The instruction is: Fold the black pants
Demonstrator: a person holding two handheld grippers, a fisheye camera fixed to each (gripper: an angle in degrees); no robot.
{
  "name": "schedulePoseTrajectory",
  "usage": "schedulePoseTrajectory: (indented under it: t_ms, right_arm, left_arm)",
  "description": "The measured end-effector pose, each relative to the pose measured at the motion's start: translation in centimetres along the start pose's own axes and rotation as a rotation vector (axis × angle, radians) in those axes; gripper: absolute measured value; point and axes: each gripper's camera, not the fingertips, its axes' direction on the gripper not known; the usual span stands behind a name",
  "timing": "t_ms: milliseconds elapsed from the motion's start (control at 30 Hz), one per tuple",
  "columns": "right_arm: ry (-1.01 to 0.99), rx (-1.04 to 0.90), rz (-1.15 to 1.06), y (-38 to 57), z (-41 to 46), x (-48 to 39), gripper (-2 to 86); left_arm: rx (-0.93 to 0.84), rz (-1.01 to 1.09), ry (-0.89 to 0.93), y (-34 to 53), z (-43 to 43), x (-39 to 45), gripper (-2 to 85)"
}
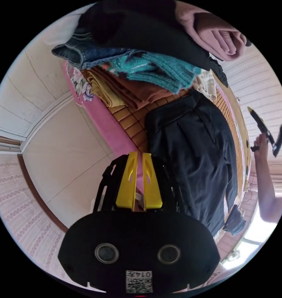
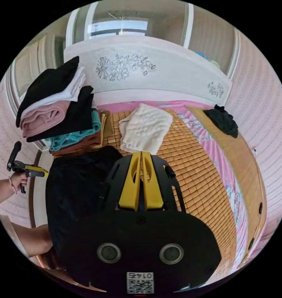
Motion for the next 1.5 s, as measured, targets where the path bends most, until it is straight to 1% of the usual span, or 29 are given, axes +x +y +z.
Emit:
schedulePoseTrajectory:
  t_ms: [33,67,133,200,233,300,333,400,433,467,500,533,600,633,700,733,800,900,967,1067,1133,1200,1267,1333,1367,1433,1500]
  right_arm:
    - [0.031,0.022,0.027,1.5,-1.7,0.7,-0.9]
    - [0.041,0.035,0.093,4.7,-4.4,2.0,-0.9]
    - [-0.021,-0.056,0.135,9.6,-7.2,3.5,-0.9]
    - [-0.065,-0.267,0.215,15.8,-10.4,5.1,-0.9]
    - [-0.066,-0.305,0.236,17.4,-11.3,5.4,-0.9]
    - [-0.088,-0.399,0.37,23.8,-15.9,6.5,-0.7]
    - [-0.093,-0.416,0.421,25.3,-17.1,6.9,-0.6]
    - [-0.097,-0.462,0.647,31.9,-22.2,8.1,0.1]
    - [-0.083,-0.474,0.71,33.6,-23.5,8.4,0.9]
    - [-0.061,-0.508,0.843,37.1,-26.0,8.9,2.4]
    - [-0.073,-0.544,0.975,40.8,-28.2,9.3,4.2]
    - [-0.084,-0.559,1.042,42.6,-29.3,9.4,5.2]
    - [-0.081,-0.603,1.313,49.7,-33.7,9.5,6.3]
    - [-0.07,-0.608,1.38,51.3,-34.9,9.4,6.6]
    - [-0.019,-0.568,1.674,57.4,-39.5,9.1,8.2]
    - [-0.002,-0.542,1.735,58.6,-40.7,9.0,8.6]
    - [0.097,-0.427,1.923,62.4,-45.0,8.8,10.2]
    - [0.226,-0.301,2.044,65.3,-49.2,9.8,10.8]
    - [0.287,-0.232,2.086,66.4,-51.2,10.6,10.8]
    - [0.314,-0.173,2.134,67.5,-53.0,12.2,10.4]
    - [0.363,-0.164,2.131,67.2,-54.1,13.2,9.5]
    - [0.408,-0.196,2.116,66.6,-54.9,14.5,7.3]
    - [0.45,-0.252,2.108,66.0,-55.5,15.2,4.7]
    - [0.439,-0.292,2.077,65.5,-56.2,15.8,1.9]
    - [0.391,-0.292,2.074,65.4,-56.7,16.2,0.8]
    - [0.374,-0.282,2.067,64.9,-58.1,16.7,0.0]
    - [0.338,-0.265,2.007,63.3,-60.5,17.9,-0.4]
  left_arm:
    - [-0.023,0.009,-0.037,0.1,-0.6,-0.2,1.6]
    - [-0.042,0.014,-0.036,0.1,-1.3,-0.3,1.7]
    - [-0.036,0.013,0.021,0.1,-2.6,-0.3,2.6]
    - [-0.018,0.015,0.08,-0.2,-3.8,0.0,4.3]
    - [-0.01,0.014,0.104,-0.6,-4.5,0.3,5.7]
    - [-0.004,0.016,0.144,-1.4,-5.1,0.8,7.2]
    - [-0.01,0.025,0.178,-2.0,-5.2,1.3,8.5]
    - [-0.05,0.026,0.202,-2.8,-5.0,1.9,10.3]
    - [-0.079,0.024,0.205,-3.3,-4.7,2.4,11.1]
    - [-0.101,0.02,0.205,-3.7,-4.5,2.9,11.7]
    - [-0.113,0.017,0.205,-3.9,-4.4,3.1,11.7]
    - [-0.131,0.008,0.209,-4.2,-4.1,3.5,11.9]
    - [-0.152,-0.021,0.228,-4.5,-3.6,4.0,11.9]
    - [-0.176,-0.045,0.246,-4.7,-3.1,4.4,11.7]
    - [-0.203,-0.056,0.229,-5.0,-2.5,5.3,11.4]
    - [-0.219,-0.048,0.2,-5.3,-2.1,6.1,11.1]
    - [-0.235,-0.036,0.158,-5.6,-1.6,7.2,10.2]
    - [-0.253,-0.032,0.096,-6.5,-1.2,8.5,7.7]
    - [-0.278,-0.015,0.041,-7.1,-0.8,9.6,6.1]
    - [-0.309,0.01,0.011,-7.7,-0.1,10.8,5.2]
    - [-0.32,-0.003,0.011,-7.9,0.2,11.2,4.0]
    - [-0.321,-0.006,0.017,-7.9,0.7,11.7,0.3]
    - [-0.325,-0.008,0.021,-7.8,1.4,12.4,-0.6]
    - [-0.329,0.027,0.011,-7.8,1.8,13.2,-0.8]
    - [-0.326,0.054,-0.002,-7.6,2.0,13.7,-0.9]
    - [-0.317,0.096,-0.016,-7.4,1.9,14.7,-0.9]
    - [-0.304,0.138,-0.009,-7.0,1.6,15.6,-1.0]
